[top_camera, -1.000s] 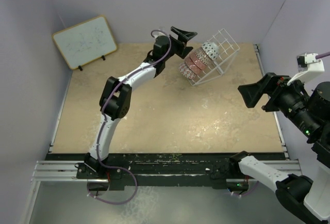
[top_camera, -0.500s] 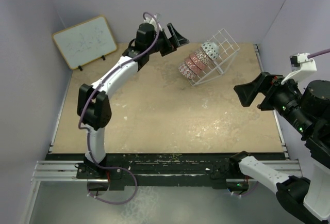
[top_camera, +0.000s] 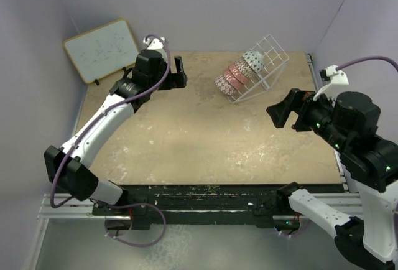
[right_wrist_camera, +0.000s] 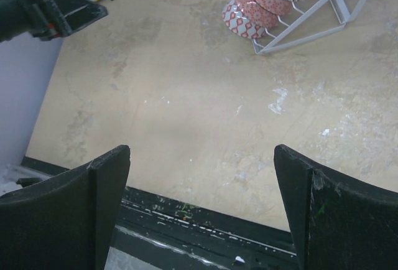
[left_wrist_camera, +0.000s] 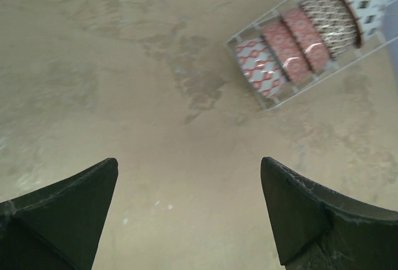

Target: Load the bowls into the dish rack

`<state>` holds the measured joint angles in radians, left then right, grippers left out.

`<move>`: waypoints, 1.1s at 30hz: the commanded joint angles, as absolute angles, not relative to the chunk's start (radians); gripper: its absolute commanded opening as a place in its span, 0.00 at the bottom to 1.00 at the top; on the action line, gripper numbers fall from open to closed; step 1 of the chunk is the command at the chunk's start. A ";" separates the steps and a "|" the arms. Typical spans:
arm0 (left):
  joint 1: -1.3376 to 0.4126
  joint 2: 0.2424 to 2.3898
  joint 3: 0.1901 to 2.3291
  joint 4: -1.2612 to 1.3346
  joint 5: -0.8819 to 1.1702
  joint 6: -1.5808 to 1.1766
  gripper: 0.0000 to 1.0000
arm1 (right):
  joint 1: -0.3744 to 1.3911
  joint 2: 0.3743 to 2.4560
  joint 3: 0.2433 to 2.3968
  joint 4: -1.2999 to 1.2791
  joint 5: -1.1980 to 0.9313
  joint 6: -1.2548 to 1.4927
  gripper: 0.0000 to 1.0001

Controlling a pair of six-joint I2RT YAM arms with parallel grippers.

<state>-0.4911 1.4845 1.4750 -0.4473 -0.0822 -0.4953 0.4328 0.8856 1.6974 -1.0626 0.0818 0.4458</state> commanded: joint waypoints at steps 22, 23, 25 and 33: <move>-0.488 1.225 1.273 -0.698 -0.455 -0.431 0.99 | 0.434 0.891 1.522 -0.870 0.033 0.462 1.00; -0.488 1.224 1.274 -0.698 -0.455 -0.427 0.99 | 0.434 0.890 1.522 -0.872 0.034 0.464 1.00; -0.488 1.223 1.276 -0.697 -0.454 -0.421 0.99 | 0.434 0.889 1.522 -0.871 0.037 0.467 1.00; -0.488 1.209 1.282 -0.699 -0.467 -0.415 0.99 | 0.434 0.893 1.529 -0.870 0.040 0.469 1.00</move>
<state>-0.4911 1.2446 1.2732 -0.7208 -0.4358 -0.4347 0.4328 0.8948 1.5066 -0.9051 0.0490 0.4644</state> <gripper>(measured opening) 0.990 0.998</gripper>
